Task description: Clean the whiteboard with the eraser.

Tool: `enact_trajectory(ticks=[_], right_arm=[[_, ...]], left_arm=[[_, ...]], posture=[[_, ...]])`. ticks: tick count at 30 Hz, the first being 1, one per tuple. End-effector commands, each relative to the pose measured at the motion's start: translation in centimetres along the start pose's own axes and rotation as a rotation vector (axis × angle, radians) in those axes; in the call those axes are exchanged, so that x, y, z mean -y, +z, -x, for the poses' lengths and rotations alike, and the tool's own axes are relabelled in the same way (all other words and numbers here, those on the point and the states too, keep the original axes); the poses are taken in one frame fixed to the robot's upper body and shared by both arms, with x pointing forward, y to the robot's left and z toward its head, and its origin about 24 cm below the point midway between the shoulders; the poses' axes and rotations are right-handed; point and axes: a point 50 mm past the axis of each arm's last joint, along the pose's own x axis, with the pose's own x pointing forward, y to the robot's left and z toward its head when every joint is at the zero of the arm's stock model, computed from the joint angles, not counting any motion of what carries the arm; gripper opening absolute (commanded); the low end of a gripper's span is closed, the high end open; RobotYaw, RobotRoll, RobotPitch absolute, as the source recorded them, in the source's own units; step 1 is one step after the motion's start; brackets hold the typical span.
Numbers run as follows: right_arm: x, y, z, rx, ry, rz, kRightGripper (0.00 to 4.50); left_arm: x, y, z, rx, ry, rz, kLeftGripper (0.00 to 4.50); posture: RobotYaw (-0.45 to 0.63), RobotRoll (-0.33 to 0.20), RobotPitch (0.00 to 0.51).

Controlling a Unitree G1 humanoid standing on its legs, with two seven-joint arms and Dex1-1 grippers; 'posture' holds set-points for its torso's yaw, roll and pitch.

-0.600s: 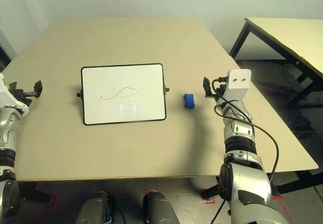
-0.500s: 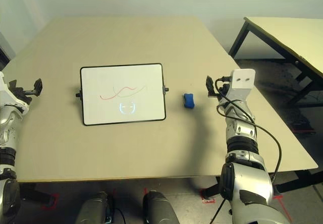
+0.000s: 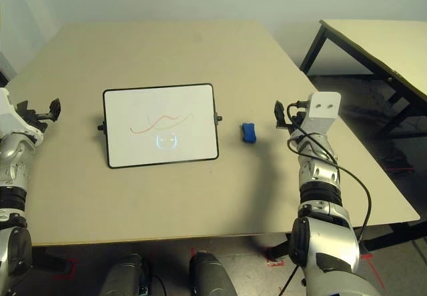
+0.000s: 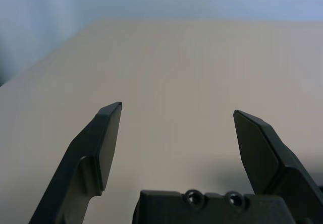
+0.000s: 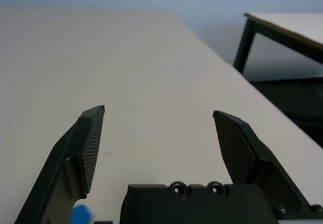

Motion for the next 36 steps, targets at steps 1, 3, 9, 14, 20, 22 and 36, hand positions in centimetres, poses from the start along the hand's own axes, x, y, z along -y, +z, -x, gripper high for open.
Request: enact_trajectory(ticks=[1,3,9,14,20,22,36], right_arm=[[-1.8,-0.2,0.6,-0.124,0.027,-0.015,4.47],[-2.5,-0.2,0.9,-0.188,0.027,-0.018,4.47],[-4.5,-0.5,1.0,-0.301,0.053,0.005,4.47],[-5.3,-1.9,0.8,-0.377,0.062,0.018,4.47],[-5.2,-3.7,0.6,-0.437,0.043,0.018,4.47],[-5.1,-4.3,0.5,-0.455,0.034,0.033,4.47],[-5.1,-5.6,0.2,-0.470,0.005,0.035,4.32]], left_arm=[[1.0,1.5,1.0,-0.044,-0.156,0.002,4.50],[1.8,2.6,1.4,-0.055,-0.230,-0.017,4.50],[4.9,4.1,2.3,-0.128,-0.457,-0.039,4.50],[7.3,4.1,2.8,-0.178,-0.598,-0.031,4.50],[8.6,3.5,3.0,-0.219,-0.668,-0.029,4.50],[9.0,3.3,3.0,-0.224,-0.685,-0.036,4.50],[10.5,2.9,3.6,-0.269,-0.759,-0.030,4.50]], posture=[[-0.03,0.000,0.050],[-0.02,0.000,0.050],[-0.01,0.000,0.051],[-0.01,0.000,0.058],[0.00,0.000,0.067],[0.00,0.000,0.071],[0.01,0.000,0.084]])
